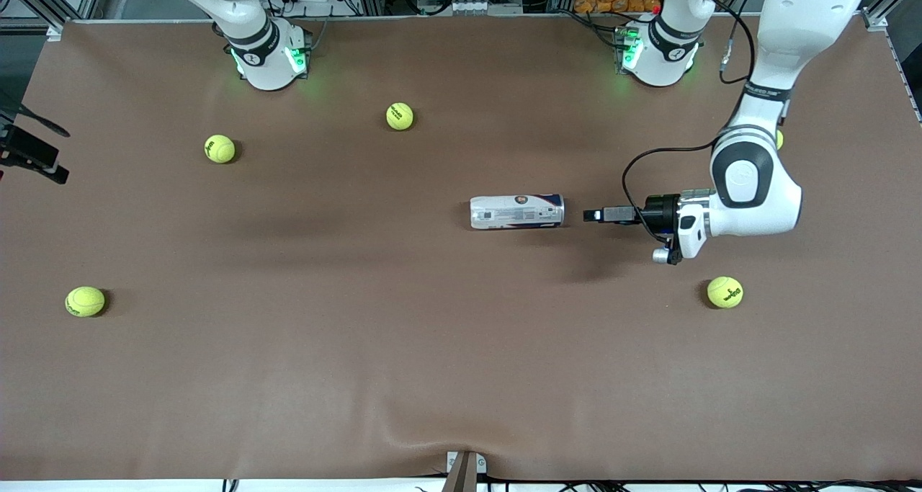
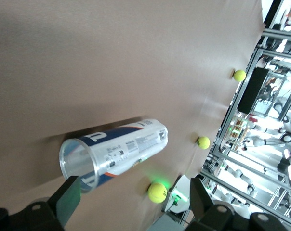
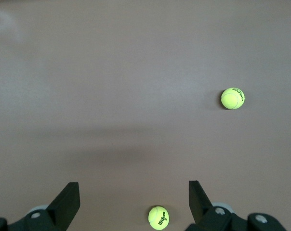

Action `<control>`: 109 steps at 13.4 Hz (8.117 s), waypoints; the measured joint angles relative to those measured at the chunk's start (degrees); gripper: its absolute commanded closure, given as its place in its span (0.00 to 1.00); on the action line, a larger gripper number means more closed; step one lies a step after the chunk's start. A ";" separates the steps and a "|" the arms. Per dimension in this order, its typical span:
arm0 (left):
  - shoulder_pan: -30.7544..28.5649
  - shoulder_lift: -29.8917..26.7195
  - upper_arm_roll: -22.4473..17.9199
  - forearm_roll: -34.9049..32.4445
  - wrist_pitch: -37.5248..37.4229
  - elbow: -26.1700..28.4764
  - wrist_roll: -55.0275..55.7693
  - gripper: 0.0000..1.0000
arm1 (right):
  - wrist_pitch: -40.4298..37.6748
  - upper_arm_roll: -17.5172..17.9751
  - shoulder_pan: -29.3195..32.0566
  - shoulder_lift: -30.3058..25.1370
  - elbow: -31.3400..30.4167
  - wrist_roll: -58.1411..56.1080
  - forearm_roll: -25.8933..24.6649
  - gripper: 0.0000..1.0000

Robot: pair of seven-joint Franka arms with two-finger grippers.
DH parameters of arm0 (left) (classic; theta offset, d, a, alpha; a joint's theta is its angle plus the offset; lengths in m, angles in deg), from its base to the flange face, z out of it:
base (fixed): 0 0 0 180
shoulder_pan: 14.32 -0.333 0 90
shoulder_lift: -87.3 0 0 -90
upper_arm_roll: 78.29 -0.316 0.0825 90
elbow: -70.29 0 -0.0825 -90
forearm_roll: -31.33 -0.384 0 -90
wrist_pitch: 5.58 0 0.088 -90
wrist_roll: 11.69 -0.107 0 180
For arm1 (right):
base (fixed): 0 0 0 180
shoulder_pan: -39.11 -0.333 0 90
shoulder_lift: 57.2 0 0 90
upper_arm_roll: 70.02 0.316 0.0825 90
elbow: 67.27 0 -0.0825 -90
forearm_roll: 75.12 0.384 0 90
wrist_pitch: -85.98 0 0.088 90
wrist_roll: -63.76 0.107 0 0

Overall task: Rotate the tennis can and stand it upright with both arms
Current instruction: 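Move the left gripper to the can's bottom end and grasp it, then rotate the can upright with the left gripper, lid end up, then lower the upright can onto the table with the left gripper, then open the left gripper and lift it off the can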

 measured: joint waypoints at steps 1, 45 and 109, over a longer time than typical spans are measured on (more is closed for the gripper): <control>0.00 0.10 0.00 1.32 1.11 1.11 -0.83 0.00 | -0.01 0.60 0.03 -1.14 -0.82 0.00 -0.25 0.00; 3.16 -5.39 9.77 -2.30 8.75 -2.10 26.82 1.00 | 4.08 6.32 2.28 -4.93 -6.53 -0.18 3.54 0.00; 26.56 3.24 8.97 -78.56 1.70 -41.01 98.65 0.00 | 3.74 5.29 0.26 -4.14 -8.28 -1.83 -3.11 0.00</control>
